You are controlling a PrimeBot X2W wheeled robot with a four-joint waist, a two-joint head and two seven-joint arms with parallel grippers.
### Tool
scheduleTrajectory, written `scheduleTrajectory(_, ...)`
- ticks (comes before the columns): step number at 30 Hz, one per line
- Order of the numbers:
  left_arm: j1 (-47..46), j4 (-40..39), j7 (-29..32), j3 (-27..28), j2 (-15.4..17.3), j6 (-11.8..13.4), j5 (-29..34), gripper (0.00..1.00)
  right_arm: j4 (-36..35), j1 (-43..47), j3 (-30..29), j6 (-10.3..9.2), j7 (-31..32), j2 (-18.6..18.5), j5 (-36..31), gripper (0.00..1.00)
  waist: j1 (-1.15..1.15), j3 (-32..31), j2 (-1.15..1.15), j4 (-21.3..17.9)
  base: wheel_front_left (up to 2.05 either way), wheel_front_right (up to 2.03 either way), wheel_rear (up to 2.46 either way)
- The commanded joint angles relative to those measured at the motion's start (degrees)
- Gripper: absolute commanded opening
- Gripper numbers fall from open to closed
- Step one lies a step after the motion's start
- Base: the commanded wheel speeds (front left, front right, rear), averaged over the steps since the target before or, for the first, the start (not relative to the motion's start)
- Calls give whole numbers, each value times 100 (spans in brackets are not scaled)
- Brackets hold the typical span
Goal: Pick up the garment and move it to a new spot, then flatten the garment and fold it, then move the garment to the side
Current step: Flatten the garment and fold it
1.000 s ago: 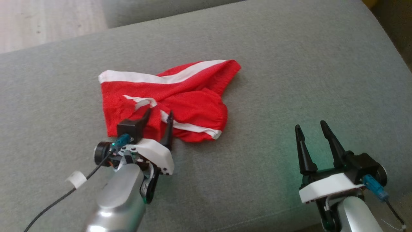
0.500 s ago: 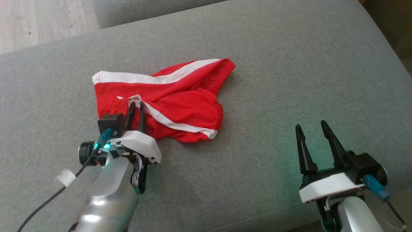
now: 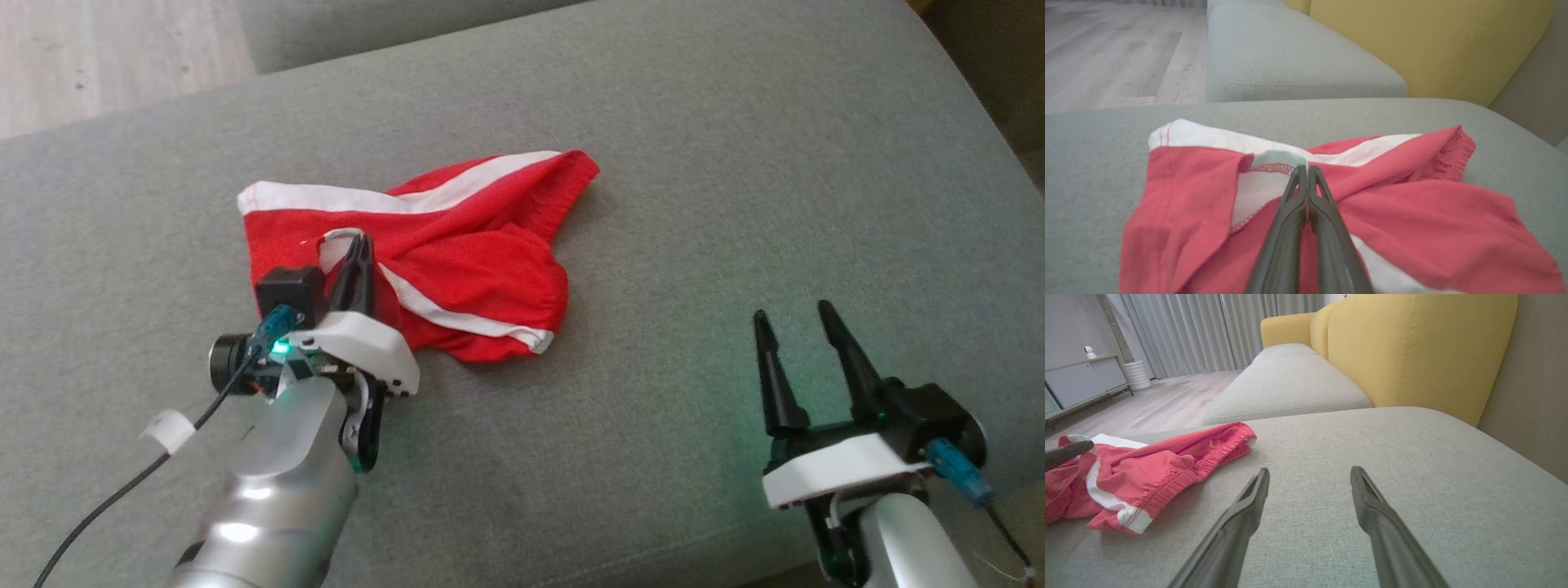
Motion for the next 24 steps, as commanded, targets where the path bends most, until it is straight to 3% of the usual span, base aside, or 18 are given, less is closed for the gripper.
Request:
scheduleTrajectory(1,-239,-261,-97,83,88,1,2,0,-162,-140,45,37,-63,-29,27,100,0,-81,0,95,0,0,0)
scheduleTrajectory(7,194,-1042,-118,142,215,-73,152,0,-191,-6,-193,37,-63,-29,-3,100,0,-271,0,389,0,0,0)
scheduleTrajectory(16,1889,-2487,-22,275,854,-27,66,0,-203,290,-428,37,-63,-29,-55,100,0,-568,0,891,0,0,0)
scheduleTrajectory(24,2577,-2639,210,543,1249,58,-272,0,-152,433,-517,37,-63,-29,-110,100,0,-642,0,1063,0,0,0)
